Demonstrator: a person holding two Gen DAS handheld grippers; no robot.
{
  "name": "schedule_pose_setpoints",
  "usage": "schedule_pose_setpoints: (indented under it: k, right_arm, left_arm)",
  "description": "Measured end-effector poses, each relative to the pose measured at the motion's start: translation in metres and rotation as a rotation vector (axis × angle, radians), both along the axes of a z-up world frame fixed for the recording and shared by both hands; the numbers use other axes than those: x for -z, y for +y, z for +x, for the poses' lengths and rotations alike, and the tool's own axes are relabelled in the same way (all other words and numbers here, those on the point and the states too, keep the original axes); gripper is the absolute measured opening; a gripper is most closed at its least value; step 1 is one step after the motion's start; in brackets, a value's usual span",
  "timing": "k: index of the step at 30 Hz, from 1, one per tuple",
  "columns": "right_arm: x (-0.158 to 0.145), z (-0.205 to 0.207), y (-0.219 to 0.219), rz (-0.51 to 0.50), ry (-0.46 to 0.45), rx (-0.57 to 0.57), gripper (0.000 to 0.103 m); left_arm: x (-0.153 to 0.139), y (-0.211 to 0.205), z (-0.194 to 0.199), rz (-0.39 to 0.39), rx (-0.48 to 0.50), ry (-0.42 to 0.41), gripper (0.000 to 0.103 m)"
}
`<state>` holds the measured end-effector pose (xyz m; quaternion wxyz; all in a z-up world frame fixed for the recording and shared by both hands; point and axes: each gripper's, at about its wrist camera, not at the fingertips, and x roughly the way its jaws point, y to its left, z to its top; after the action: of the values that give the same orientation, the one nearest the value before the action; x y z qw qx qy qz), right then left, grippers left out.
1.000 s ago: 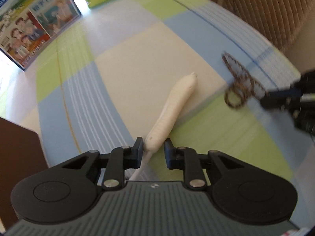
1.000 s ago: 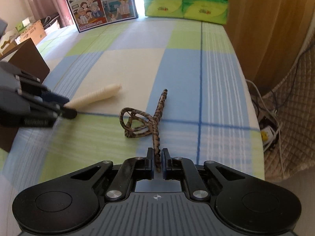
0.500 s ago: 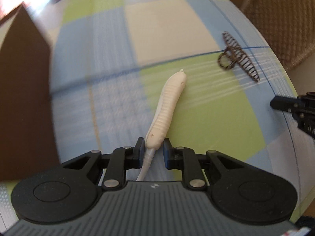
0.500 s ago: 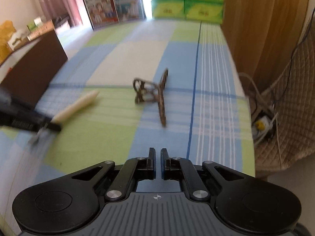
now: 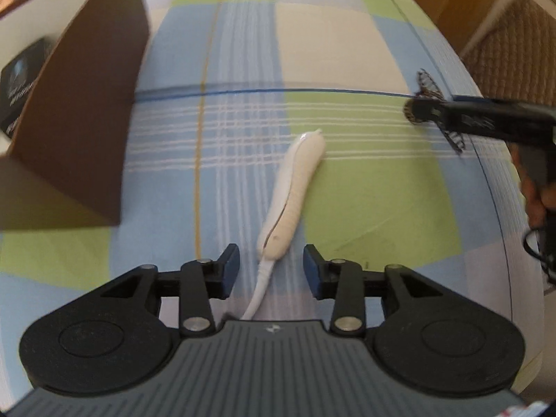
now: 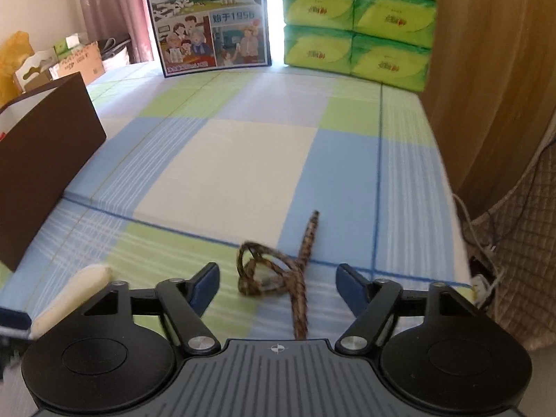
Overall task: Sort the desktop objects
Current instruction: 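Grasp the white toothbrush handle with the left tool while the right tool grasps the hair clip, then carry the toothbrush and hair clip over the brown box with both tools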
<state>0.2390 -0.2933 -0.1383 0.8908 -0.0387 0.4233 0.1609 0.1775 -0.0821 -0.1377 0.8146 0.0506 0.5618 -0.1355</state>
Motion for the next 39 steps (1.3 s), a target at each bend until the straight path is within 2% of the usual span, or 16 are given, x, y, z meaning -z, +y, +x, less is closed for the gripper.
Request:
schedule_pose_setpoints:
  k: [1, 2, 5, 8, 10, 11, 12, 16, 22, 28, 30, 32, 35, 38, 39]
  right_arm:
    - [0.003, 0.003, 0.001, -0.002, 0.015, -0.002, 0.045]
    - [0.006, 0.005, 0.002, -0.008, 0.031, -0.007, 0.038]
    - [0.006, -0.002, -0.002, -0.011, 0.027, -0.024, 0.038]
    - [0.005, -0.014, -0.007, -0.018, 0.037, -0.042, 0.038]
    - [0.003, -0.027, -0.012, -0.014, 0.050, -0.050, 0.038]
    - [0.003, -0.035, -0.015, -0.011, 0.055, -0.055, 0.038]
    - [0.002, -0.043, -0.017, -0.006, 0.060, -0.060, 0.038]
    - [0.003, -0.085, -0.020, 0.008, 0.054, -0.128, 0.038]
    - [0.002, -0.133, -0.010, 0.001, 0.050, -0.187, 0.038]
    - [0.006, -0.135, 0.002, -0.034, 0.029, -0.172, 0.040]
    - [0.007, -0.133, 0.005, -0.047, 0.024, -0.171, 0.042]
    - [0.009, -0.133, 0.006, -0.049, 0.023, -0.160, 0.044]
    - [0.009, -0.135, 0.005, -0.053, 0.014, -0.146, 0.049]
    - [0.009, -0.136, 0.004, -0.054, 0.011, -0.132, 0.052]
    - [0.009, -0.136, 0.004, -0.054, 0.010, -0.129, 0.053]
  left_arm:
    - [0.000, -0.004, 0.000, 0.006, 0.017, -0.015, 0.034]
    - [0.000, -0.008, 0.000, 0.016, 0.040, -0.035, 0.034]
    - [0.002, -0.014, 0.004, 0.048, 0.084, -0.055, 0.034]
    - [0.006, -0.015, 0.004, 0.045, 0.100, -0.052, 0.033]
    - [0.007, -0.014, 0.002, 0.047, 0.108, -0.062, 0.027]
    - [0.007, -0.012, 0.000, 0.045, 0.100, -0.066, 0.018]
    - [0.007, -0.010, -0.002, 0.038, 0.085, -0.066, 0.018]
    - [0.005, 0.006, -0.015, 0.010, -0.013, -0.051, 0.017]
    - [0.003, 0.030, -0.047, -0.028, -0.088, -0.005, 0.017]
    - [0.003, 0.032, -0.051, -0.039, -0.099, -0.014, 0.020]
    - [0.003, 0.025, -0.052, -0.020, -0.065, -0.031, 0.029]
    - [0.004, 0.020, -0.054, -0.005, -0.041, -0.044, 0.032]
    - [0.006, 0.013, -0.060, 0.036, 0.000, -0.073, 0.032]
    - [0.007, 0.012, -0.063, 0.043, 0.009, -0.080, 0.032]
    - [0.007, 0.013, -0.063, 0.046, 0.011, -0.080, 0.029]
